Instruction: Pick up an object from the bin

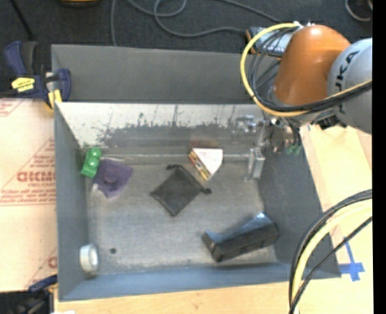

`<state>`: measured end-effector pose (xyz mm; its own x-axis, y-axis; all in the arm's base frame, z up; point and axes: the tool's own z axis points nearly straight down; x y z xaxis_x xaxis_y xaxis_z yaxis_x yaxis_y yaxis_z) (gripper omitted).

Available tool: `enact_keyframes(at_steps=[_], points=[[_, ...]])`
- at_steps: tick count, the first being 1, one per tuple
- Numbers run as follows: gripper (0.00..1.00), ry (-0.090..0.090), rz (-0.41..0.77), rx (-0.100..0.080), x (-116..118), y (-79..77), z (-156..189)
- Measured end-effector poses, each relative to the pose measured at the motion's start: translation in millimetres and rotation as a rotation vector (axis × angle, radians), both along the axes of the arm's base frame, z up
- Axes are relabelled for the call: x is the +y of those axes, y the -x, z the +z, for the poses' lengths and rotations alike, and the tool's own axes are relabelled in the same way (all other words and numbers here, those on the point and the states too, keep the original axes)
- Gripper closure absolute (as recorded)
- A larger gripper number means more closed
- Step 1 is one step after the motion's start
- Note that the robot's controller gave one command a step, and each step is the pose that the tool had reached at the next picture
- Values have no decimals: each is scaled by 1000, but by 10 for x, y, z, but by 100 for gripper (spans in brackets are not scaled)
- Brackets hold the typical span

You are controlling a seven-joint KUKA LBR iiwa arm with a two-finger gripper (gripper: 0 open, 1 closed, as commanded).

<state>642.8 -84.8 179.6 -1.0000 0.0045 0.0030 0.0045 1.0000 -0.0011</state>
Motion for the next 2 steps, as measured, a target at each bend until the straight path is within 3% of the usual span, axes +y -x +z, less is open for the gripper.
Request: enact_keyframes(at_steps=[1,2], points=[[0,1,1,-8,3,-14,56],[0,0,147,-10,472,34,-488]])
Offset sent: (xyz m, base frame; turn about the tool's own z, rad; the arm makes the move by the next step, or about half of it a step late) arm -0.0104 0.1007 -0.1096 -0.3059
